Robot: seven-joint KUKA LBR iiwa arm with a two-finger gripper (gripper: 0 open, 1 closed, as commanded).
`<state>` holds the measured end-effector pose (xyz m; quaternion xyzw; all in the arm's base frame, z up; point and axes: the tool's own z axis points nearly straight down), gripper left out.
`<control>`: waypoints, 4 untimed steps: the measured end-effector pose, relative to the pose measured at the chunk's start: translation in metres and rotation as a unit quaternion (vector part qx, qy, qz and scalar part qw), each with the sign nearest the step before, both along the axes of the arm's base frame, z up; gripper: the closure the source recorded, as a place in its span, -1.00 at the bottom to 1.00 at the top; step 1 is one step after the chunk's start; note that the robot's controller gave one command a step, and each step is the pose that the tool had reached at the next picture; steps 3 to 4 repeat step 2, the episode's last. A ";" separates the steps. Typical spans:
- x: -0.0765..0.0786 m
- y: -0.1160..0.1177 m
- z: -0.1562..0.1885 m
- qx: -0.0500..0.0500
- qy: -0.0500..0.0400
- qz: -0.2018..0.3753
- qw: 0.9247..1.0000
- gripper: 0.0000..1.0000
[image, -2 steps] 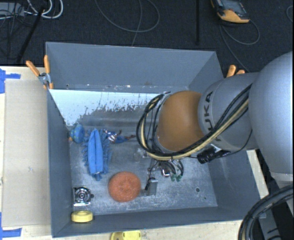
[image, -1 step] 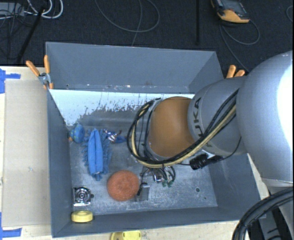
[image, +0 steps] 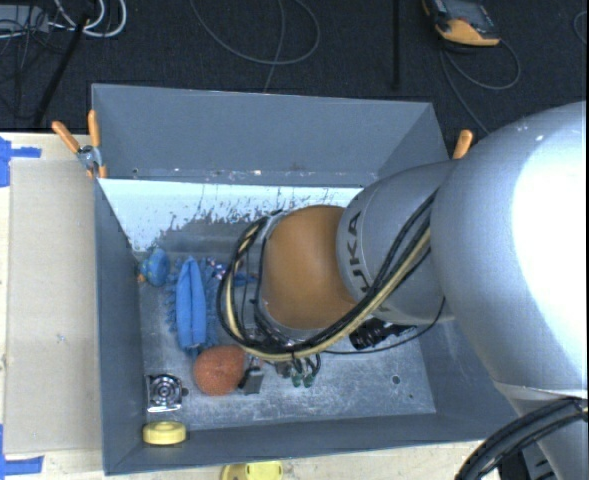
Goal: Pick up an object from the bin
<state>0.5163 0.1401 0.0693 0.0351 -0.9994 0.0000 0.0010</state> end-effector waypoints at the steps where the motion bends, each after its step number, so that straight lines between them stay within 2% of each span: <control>1: 0.000 0.000 0.000 0.000 0.000 0.000 1.000 1.00; 2: -0.005 -0.027 0.204 0.000 0.001 0.007 1.000 1.00; 4: -0.005 -0.027 0.204 0.000 0.001 0.007 1.000 1.00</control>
Offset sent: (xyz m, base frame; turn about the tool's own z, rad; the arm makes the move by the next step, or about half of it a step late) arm -0.0061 -0.0310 0.2286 -0.0166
